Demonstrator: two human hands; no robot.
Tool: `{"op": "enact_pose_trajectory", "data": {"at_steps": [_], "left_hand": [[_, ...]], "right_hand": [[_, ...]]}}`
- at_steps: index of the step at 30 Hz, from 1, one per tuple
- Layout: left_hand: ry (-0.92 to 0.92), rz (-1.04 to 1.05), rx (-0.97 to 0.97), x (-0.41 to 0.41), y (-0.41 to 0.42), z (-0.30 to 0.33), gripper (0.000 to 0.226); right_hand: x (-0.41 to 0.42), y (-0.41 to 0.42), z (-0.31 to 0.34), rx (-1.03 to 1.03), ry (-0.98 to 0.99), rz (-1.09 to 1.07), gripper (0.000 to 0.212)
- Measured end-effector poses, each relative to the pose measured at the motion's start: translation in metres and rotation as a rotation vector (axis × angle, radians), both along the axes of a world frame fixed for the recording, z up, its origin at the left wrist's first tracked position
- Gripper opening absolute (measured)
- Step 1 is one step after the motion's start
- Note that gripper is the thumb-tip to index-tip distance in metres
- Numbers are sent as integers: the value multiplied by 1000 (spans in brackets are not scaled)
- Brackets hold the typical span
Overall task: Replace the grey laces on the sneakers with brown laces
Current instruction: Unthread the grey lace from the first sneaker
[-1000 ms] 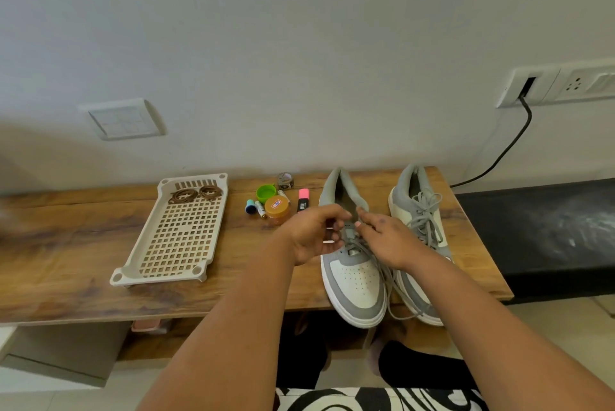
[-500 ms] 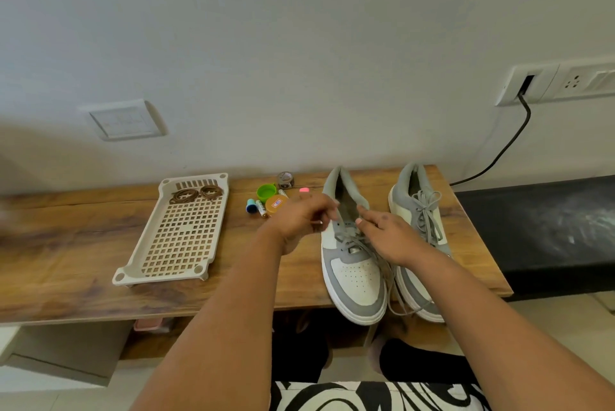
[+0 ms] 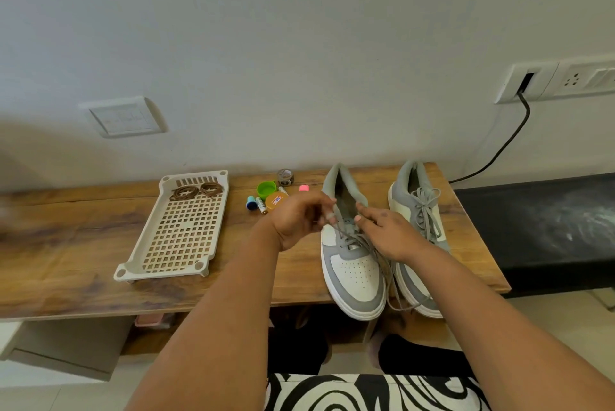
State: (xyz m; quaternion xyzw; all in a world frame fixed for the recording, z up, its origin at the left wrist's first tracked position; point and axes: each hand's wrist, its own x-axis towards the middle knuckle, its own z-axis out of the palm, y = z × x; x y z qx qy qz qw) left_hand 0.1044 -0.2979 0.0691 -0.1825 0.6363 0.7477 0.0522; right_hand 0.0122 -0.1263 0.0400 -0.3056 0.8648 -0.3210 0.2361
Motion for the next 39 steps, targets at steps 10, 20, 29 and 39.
{"op": "enact_pose_trajectory", "data": {"at_steps": [10,20,29,39], "left_hand": [[-270,-263,-852,-14,7,-29,34],[232,-44,350,10,-16,11,33],[-232,-200,-796,-13,5,-35,35],[312,-156,509,13,-27,3,16]], "right_hand": [[0,1,-1,13,8,0,51],[0,1,-1,12,14,5,52],[2,1,1,2,21,0,52],[-1,3,0,-18,2,-3,51]]}}
